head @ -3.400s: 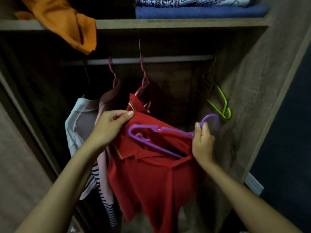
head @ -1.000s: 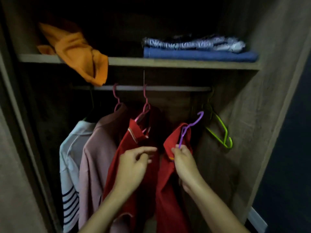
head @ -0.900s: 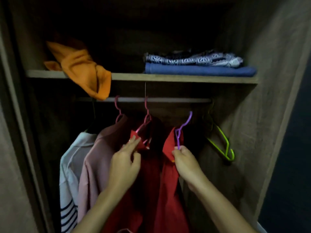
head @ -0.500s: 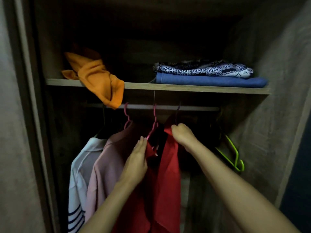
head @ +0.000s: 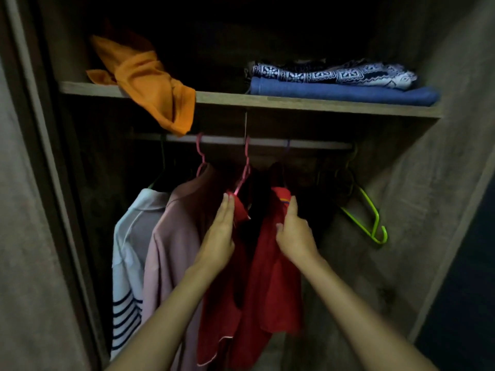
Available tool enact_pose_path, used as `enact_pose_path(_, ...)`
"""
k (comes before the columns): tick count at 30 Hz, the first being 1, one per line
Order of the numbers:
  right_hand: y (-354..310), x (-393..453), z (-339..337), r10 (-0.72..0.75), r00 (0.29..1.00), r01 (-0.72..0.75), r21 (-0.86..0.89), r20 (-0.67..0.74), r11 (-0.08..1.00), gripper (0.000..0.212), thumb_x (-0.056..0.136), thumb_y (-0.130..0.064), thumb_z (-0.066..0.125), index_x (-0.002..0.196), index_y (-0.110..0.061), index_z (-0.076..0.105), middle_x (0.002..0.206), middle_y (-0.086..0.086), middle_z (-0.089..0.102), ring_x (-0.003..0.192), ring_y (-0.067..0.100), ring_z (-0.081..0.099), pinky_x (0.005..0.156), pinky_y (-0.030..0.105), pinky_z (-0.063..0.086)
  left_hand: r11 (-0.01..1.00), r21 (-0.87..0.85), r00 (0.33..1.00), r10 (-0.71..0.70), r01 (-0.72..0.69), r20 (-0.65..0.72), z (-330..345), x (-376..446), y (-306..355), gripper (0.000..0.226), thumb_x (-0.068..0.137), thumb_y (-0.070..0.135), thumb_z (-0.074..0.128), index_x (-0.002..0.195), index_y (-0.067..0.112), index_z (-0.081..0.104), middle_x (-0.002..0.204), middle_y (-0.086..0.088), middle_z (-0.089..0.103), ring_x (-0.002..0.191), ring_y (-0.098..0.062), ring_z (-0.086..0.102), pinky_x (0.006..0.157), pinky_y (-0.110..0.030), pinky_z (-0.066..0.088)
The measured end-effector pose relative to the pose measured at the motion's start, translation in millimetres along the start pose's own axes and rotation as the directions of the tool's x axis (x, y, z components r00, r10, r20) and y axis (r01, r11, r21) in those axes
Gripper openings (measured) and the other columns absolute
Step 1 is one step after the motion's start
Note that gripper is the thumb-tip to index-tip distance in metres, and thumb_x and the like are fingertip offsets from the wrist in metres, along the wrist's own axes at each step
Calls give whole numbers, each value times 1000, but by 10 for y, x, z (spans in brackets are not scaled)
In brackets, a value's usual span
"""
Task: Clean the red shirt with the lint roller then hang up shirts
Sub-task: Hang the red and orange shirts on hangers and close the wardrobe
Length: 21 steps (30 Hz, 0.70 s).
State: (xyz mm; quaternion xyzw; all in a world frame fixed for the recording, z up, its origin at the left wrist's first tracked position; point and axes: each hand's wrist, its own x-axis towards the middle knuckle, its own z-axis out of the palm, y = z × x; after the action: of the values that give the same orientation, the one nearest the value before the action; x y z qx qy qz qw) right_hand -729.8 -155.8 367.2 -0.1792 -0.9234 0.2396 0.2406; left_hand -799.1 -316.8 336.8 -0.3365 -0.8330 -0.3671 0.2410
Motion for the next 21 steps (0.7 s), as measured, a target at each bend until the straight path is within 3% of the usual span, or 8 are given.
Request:
enact_pose_path(4, 98, -214, -22, -16, 1000, 16, -49, 2, 999, 78, 98, -29, 45, 153, -13, -8, 130, 23, 57, 109, 37, 62, 87, 39, 48, 1000, 7, 999, 25, -25, 31, -34, -9, 52, 105, 59, -28, 41, 150, 7, 1, 155, 2, -7, 149, -20, 4, 119, -22, 10)
enact_pose_path(7, -179, -273, -364, -194, 973, 194, -13, -125, 981, 83, 95, -41, 50, 154, -16, -3, 157, 8, 28, 132, 23, 46, 98, 30, 43, 986, 38, 976, 163, -159, -144, -338, 24, 277, 87, 73, -17, 47, 151, 8, 18, 158, -1, 13, 147, -13, 14, 117, -15, 13)
enact_pose_path(9, -500, -328, -684, -377, 868, 416, 58, -324, 908, 69, 94, -37, 51, 152, -17, 20, 149, 2, 41, 133, 16, 45, 103, 22, 37, 953, 93, 886, 302, -288, -351, -720, 56, 506, 65, 81, -5, 47, 144, 6, 38, 153, -7, 35, 143, -12, 30, 117, -28, 24)
enact_pose_path(11, -894, -384, -998, -549, 678, 657, 67, -489, 751, 50, 90, -30, 53, 137, -14, 50, 129, 1, 60, 123, 15, 52, 103, 15, 34, 916, 124, 735, 381, -381, -561, -1227, 116, 713, 54, 82, -4, 44, 135, 3, 50, 142, -12, 49, 135, -17, 44, 114, -33, 31)
enact_pose_path(12, -1104, -379, -1116, -610, 578, 746, 47, -541, 665, 43, 88, -28, 54, 127, -12, 60, 120, 1, 64, 119, 15, 54, 103, 14, 34, 903, 153, 651, 399, -402, -645, -1509, 180, 781, 51, 81, -7, 44, 131, 0, 52, 137, -12, 52, 130, -19, 48, 112, -32, 34)
enact_pose_path(14, -1554, -315, -1305, -675, 486, 828, 45, -555, 559, 34, 86, -25, 57, 116, -12, 67, 114, 1, 67, 116, 16, 55, 100, 16, 34, 907, 204, 541, 388, -369, -746, -2016, 378, 841, 51, 80, -14, 44, 129, -3, 53, 132, -9, 54, 126, -19, 51, 110, -32, 39)
enact_pose_path(16, -2042, -119, -1418, -712, 489, 844, 64, -504, 533, 33, 86, -28, 58, 116, -15, 66, 117, 0, 66, 117, 17, 54, 95, 15, 31, 936, 196, 510, 326, -293, -796, -2443, 621, 832, 55, 78, -14, 43, 130, -1, 53, 131, -7, 55, 125, -16, 52, 108, -34, 41)
enact_pose_path(21, -2930, 620, -1286, -669, 740, 669, 171, -69, 723, 67, 85, -43, 62, 142, -18, 40, 141, 8, 48, 130, 26, 46, 102, 30, 37, 983, 160, 643, 181, -91, -745, -2916, 1086, 709, 55, 80, -9, 39, 131, 4, 53, 131, -11, 58, 124, -16, 51, 108, -22, 37)
